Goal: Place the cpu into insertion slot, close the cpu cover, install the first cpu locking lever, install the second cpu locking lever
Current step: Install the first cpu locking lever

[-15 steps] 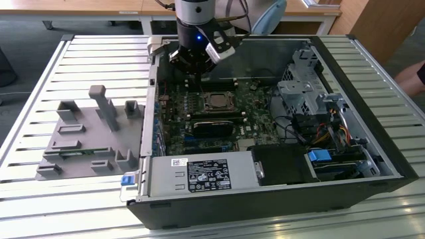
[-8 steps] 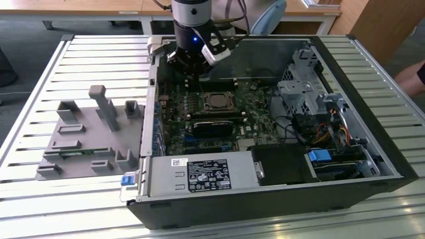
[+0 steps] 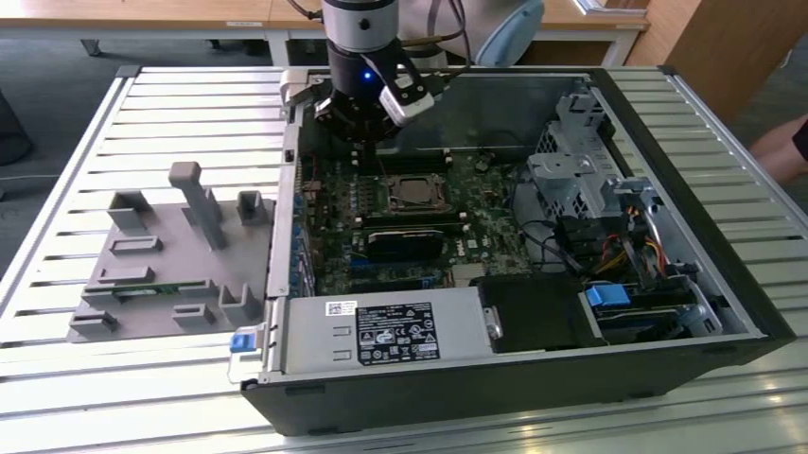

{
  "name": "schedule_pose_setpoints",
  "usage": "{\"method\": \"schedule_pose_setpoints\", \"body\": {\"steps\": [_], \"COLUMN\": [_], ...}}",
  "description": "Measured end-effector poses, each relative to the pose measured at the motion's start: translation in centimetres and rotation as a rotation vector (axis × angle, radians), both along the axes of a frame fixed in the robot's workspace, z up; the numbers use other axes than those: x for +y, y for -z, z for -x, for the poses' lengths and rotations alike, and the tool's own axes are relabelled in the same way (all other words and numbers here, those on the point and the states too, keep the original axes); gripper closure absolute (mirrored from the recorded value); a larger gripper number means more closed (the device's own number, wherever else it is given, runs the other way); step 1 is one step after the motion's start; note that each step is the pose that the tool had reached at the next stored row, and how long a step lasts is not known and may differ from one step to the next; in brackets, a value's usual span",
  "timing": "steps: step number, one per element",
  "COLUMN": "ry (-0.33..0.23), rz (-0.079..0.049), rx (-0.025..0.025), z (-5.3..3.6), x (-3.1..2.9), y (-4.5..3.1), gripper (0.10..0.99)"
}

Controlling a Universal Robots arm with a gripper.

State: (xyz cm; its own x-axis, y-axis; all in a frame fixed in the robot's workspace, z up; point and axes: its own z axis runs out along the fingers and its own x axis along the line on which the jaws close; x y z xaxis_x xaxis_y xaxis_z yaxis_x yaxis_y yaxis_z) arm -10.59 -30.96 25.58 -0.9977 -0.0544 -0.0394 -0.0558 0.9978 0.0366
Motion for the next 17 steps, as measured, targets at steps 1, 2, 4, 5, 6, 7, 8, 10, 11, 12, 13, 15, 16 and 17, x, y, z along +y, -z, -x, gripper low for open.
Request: {"method": "schedule_pose_setpoints", "body": {"steps": [1,2,4,5,6,7,8,10,11,12,13,15,16,17], "ry": [0.000,0.000,0.000,0.000,0.000,0.000,0.000,0.000,0.000,0.000,0.000,0.000,0.000,0.000], "rz": [0.000,0.000,-0.001,-0.001,-0.001,-0.001,-0.001,-0.001,-0.001,-0.001,-0.001,-0.001,-0.001,-0.001], "rx": [0.0001,0.0002,0.0001,0.0000,0.0000,0.0000,0.0001,0.0000,0.0000,-0.0001,0.0000,0.0000,0.0001,0.0002], "z": [0.00,0.00,0.01,0.03,0.04,0.04,0.05,0.07,0.12,0.16,0.19,0.28,0.30,0.31], "x": [0.00,0.00,0.01,0.01,0.01,0.01,0.01,0.01,0.01,0.01,0.01,0.03,0.10,0.21], "y": [0.01,0.01,0.03,0.04,0.04,0.04,0.04,0.04,0.05,0.05,0.04,0.05,0.05,0.05], "gripper": [0.980,0.980,0.980,0.980,0.980,0.980,0.980,0.980,0.980,0.980,0.980,0.980,0.980,0.980]}}
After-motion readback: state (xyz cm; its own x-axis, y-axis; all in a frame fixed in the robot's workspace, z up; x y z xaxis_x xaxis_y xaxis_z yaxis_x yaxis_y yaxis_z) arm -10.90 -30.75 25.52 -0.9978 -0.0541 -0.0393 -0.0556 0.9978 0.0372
